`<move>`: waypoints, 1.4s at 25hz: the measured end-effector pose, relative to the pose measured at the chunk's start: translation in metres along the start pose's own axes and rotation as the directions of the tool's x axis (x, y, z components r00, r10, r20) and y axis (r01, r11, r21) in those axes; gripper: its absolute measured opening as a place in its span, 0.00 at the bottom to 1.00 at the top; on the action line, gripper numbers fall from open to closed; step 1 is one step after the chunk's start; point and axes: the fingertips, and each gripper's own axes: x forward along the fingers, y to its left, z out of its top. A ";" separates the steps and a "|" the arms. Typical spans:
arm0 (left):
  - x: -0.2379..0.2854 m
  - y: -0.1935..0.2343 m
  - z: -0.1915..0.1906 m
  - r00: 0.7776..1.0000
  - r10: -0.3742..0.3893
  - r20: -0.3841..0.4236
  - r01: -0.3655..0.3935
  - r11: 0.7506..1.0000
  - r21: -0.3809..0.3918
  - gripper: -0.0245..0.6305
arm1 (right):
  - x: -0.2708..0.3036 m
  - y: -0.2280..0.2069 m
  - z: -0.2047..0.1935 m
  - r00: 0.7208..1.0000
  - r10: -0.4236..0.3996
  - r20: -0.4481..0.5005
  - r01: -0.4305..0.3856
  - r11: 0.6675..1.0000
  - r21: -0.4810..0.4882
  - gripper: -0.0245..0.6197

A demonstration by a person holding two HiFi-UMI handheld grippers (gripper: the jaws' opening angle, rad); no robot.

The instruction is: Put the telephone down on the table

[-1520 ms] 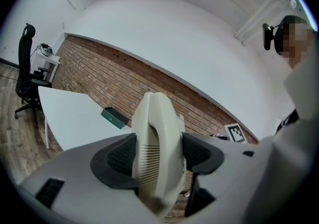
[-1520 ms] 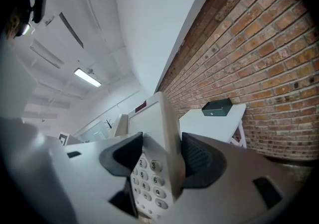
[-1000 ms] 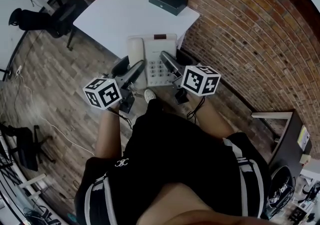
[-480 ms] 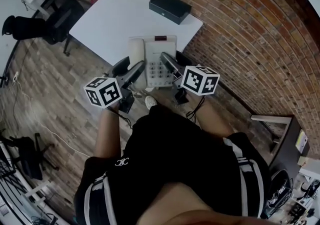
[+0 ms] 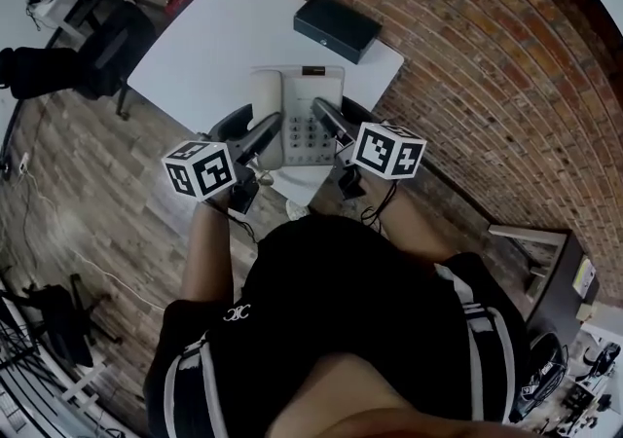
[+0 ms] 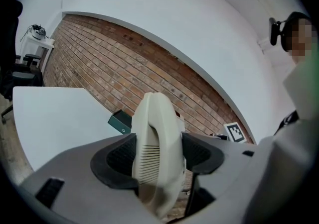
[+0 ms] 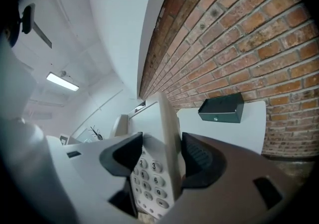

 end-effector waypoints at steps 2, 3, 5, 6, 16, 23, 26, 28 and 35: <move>0.008 0.013 0.007 1.000 -0.010 -0.023 0.010 1.000 -0.004 0.48 | 0.013 -0.005 0.004 1.000 -0.016 0.003 0.016 1.000 0.015 0.37; 0.013 0.019 0.011 0.999 -0.016 -0.034 0.016 1.000 -0.007 0.48 | 0.019 -0.009 0.006 1.000 -0.025 0.006 0.025 0.999 0.024 0.37; 0.024 0.029 0.017 0.998 -0.026 -0.054 0.025 1.000 -0.014 0.48 | 0.030 -0.017 0.010 0.999 -0.045 0.010 0.045 0.998 0.046 0.37; 0.029 0.034 0.018 0.997 -0.028 -0.065 0.027 0.999 -0.018 0.48 | 0.034 -0.022 0.010 0.998 -0.054 0.009 0.053 0.997 0.059 0.37; 0.076 0.072 0.006 0.979 -0.043 -0.197 0.037 0.999 -0.036 0.48 | 0.060 -0.073 0.001 0.992 -0.128 0.008 0.125 0.975 0.185 0.37; 0.123 0.105 -0.010 0.934 -0.084 -0.346 0.073 0.996 -0.044 0.48 | 0.080 -0.123 -0.017 0.978 -0.206 -0.007 0.198 0.931 0.308 0.37; 0.141 0.120 -0.014 0.913 -0.087 -0.398 0.079 0.996 -0.038 0.48 | 0.091 -0.140 -0.029 0.970 -0.243 -0.004 0.224 0.890 0.397 0.37; 0.150 0.131 -0.017 0.898 -0.101 -0.428 0.089 0.995 -0.047 0.48 | 0.097 -0.149 -0.038 0.961 -0.276 0.005 0.246 0.863 0.442 0.37; 0.176 0.167 -0.034 0.847 -0.138 -0.514 0.104 0.990 -0.095 0.48 | 0.120 -0.178 -0.062 0.933 -0.359 -0.024 0.319 0.794 0.518 0.37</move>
